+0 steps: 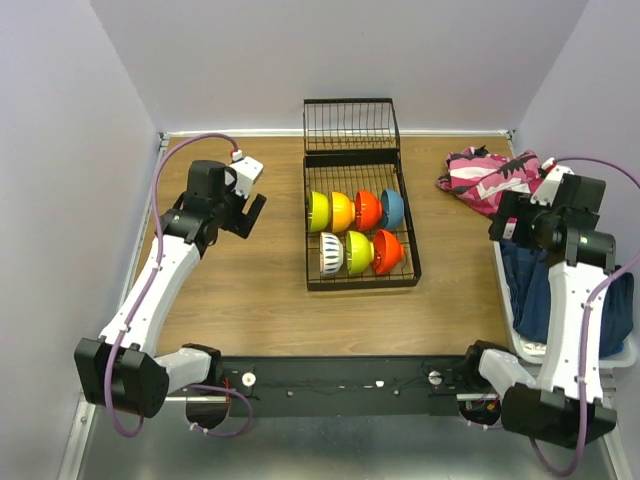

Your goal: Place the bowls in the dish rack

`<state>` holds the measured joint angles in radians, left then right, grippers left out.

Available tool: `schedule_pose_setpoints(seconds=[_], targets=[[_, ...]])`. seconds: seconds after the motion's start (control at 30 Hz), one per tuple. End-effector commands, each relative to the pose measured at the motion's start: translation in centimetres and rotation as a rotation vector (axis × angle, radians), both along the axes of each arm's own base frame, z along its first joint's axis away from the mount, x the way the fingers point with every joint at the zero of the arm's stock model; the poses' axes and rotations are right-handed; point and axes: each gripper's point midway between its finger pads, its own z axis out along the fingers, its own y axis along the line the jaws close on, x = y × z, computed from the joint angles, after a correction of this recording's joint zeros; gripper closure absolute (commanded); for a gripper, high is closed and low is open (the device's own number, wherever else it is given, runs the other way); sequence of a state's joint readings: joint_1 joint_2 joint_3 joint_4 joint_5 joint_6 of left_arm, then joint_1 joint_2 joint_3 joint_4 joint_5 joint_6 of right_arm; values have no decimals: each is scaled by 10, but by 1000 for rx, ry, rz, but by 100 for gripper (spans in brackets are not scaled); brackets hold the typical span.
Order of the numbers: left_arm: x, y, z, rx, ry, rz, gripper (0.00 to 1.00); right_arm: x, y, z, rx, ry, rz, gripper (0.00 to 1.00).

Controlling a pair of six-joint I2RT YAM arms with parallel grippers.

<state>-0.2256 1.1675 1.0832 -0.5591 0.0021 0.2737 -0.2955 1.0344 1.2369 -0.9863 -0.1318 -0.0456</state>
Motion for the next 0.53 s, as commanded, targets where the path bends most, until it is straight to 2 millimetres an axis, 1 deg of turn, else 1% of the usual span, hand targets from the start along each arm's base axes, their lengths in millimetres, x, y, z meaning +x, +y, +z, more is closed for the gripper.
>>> schedule_pose_setpoints(seconds=[0.0,0.03,0.1,0.13,0.17,0.2,0.23,0.27,0.3,0.33,0.4,0.43,0.5], targets=[[-26,38,0,224,149,-16,1,-12,10,10,-76,-45,50,0],[-23,42,13,231,125,-10,1,-12,16,13,-83,-59,70,0],[-22,48,24,242,115,12,1,-11,20,15,-89,-87,78,0],[-18,52,40,235,82,43,1,-11,25,19,-80,-111,87,0],[-16,52,48,223,76,53,1,-11,30,17,-67,-118,100,0],[-18,54,50,220,100,60,1,-9,35,20,-53,-140,113,0],[-14,52,71,196,60,63,1,-8,40,21,-39,-152,128,0],[-14,56,78,191,56,75,1,-9,45,23,-16,-165,130,0],[-16,58,81,197,71,75,1,-8,52,26,22,-177,140,0],[-14,60,98,197,36,84,1,-9,57,28,43,-183,151,0],[-16,66,110,219,23,107,1,-10,65,34,85,-204,162,0],[-15,67,121,212,-5,117,1,-10,68,37,95,-214,173,0],[-16,67,131,192,-29,131,1,-9,70,42,103,-231,180,0]])
